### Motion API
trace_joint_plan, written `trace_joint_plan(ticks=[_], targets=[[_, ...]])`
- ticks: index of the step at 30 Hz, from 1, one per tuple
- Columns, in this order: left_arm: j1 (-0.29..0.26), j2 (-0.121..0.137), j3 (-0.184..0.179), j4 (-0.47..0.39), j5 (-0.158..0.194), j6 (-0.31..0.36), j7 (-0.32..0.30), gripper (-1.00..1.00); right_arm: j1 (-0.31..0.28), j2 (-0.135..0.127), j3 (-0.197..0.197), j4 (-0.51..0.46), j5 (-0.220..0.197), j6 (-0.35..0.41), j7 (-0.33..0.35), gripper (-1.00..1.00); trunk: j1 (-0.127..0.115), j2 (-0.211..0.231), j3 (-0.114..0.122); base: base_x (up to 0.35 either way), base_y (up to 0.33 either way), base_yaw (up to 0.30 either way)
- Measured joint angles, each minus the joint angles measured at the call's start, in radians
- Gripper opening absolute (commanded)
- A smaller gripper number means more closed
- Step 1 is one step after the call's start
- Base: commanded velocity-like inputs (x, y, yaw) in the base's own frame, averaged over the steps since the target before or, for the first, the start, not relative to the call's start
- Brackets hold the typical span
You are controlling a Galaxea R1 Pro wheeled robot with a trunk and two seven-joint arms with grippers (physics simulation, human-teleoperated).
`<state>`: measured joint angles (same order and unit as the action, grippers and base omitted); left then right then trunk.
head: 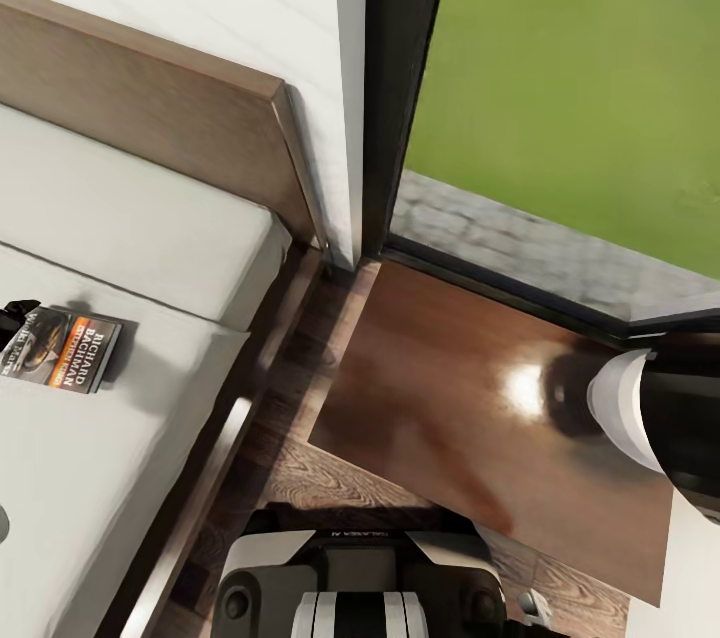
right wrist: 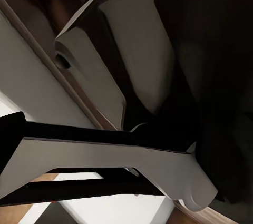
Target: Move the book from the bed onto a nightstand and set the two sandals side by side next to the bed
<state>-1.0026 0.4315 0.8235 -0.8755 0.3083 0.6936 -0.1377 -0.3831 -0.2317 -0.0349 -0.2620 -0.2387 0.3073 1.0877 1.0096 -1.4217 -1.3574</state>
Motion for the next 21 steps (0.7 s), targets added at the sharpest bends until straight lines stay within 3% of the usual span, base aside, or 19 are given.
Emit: trace_joint_plan(ticks=[21], targets=[[0.000,0.000,0.000,0.000,0.003,-0.001,0.000,1.00,0.000,0.000,0.000,0.000,0.000,0.000,0.000,1.00,0.000,0.000,0.000,-0.027,0.000,0.000]])
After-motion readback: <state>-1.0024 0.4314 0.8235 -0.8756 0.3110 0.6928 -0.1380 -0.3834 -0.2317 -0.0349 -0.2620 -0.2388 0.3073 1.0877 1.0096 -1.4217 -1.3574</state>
